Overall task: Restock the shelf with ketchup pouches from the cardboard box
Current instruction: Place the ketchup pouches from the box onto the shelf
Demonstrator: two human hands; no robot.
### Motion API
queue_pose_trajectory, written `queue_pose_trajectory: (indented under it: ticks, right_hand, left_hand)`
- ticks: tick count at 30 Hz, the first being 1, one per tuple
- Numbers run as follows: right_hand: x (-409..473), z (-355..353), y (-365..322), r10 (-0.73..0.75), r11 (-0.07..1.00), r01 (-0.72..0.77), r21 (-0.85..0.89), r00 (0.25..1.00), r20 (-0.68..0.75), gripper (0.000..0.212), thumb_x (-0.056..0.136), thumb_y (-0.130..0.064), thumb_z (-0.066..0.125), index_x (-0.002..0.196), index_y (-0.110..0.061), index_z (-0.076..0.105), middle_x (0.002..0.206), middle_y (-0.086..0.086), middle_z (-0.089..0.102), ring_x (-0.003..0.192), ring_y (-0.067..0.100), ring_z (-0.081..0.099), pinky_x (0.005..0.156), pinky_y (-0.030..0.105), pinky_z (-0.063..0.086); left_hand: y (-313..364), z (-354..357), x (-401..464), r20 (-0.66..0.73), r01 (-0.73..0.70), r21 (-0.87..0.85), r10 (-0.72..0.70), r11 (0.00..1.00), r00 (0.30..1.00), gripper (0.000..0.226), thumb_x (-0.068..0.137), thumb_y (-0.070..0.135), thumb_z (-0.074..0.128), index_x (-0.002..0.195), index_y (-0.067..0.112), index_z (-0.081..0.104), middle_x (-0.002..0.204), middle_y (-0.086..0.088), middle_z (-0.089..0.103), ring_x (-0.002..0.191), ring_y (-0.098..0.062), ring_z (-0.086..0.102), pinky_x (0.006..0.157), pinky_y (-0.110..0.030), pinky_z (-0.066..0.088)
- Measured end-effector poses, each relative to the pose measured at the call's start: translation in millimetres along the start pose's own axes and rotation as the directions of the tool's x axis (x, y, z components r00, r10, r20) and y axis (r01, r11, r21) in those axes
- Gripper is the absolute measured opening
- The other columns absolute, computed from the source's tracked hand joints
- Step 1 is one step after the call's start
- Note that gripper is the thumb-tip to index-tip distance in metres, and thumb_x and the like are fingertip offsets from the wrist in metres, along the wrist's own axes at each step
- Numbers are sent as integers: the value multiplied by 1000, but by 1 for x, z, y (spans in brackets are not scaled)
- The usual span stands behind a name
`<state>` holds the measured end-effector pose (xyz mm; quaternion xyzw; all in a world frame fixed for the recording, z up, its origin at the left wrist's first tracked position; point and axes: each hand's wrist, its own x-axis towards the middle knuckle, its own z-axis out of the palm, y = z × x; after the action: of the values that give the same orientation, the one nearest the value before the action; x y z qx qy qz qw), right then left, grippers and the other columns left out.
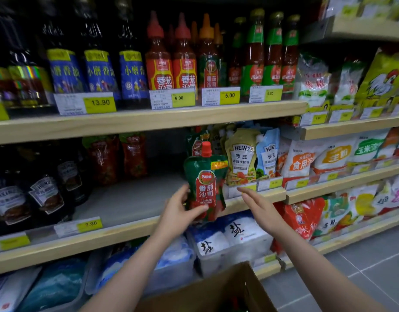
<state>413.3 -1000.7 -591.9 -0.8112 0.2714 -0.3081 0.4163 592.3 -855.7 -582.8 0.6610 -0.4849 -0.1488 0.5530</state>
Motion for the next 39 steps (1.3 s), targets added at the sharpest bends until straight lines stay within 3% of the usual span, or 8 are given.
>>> queue_pose_trajectory:
  ticks: [3,5,11,13,15,19,32,39]
  right_hand:
    - [21,-1,2,-94,983,93,-160,996,0,37,97,-28,40,132,-21,46,132,-12,41,127,2,31,104,19,21]
    - [34,-1,10,-121,959,119,-258,993,7,40,96,-31,41,135,-22,43,141,-8,37,136,8,25,110,24,17]
    - [52,-6,38,-138,867,123,-482,990,5,52,93,-50,32,136,-23,44,144,1,38,135,17,30,113,30,19]
    - [54,-6,42,-166,841,140,-523,986,-3,66,86,-63,24,134,-22,46,140,0,41,131,18,33,111,28,22]
    - [56,-4,44,-188,846,154,-511,982,-16,49,93,-47,36,133,-21,47,134,1,43,127,17,36,107,21,21]
    - [57,1,48,-257,854,196,-482,964,-62,37,94,-24,47,130,-16,50,124,4,48,120,18,40,103,22,25]
    - [50,-3,59,-329,802,221,-554,939,-102,34,94,-22,47,127,-20,51,129,4,45,125,18,37,105,37,37]
    - [56,3,68,-379,773,225,-593,914,-147,37,90,-29,35,122,-22,52,123,3,47,119,17,38,99,30,35]
  left_hand:
    - [24,-9,28,-100,-88,14,89,996,991,47,73,9,76,105,27,46,97,28,52,86,21,51,80,-1,41]
    - [29,-13,44,-132,-114,29,117,993,984,51,75,5,73,109,26,42,94,29,47,79,25,46,74,4,40]
    - [5,-7,70,-96,-30,79,37,996,995,63,73,10,76,128,12,46,121,2,58,110,-9,55,96,-23,46]
    - [-1,-2,74,-45,2,99,3,995,999,62,76,11,74,129,12,44,117,8,54,106,-3,51,83,-6,44]
    - [-4,2,80,5,9,122,-10,992,1000,62,78,11,72,132,11,42,114,11,48,105,1,45,79,-1,36]
    - [-4,8,91,67,70,128,-79,989,995,66,80,14,71,136,15,37,124,5,51,108,-3,43,89,-18,34]
    - [-16,17,112,-20,131,259,-131,957,991,64,75,16,75,131,16,44,133,-6,54,121,-21,52,99,-33,40]
    - [-26,19,140,23,120,343,-136,932,990,66,76,18,74,133,16,42,135,-7,53,123,-22,50,100,-31,37]
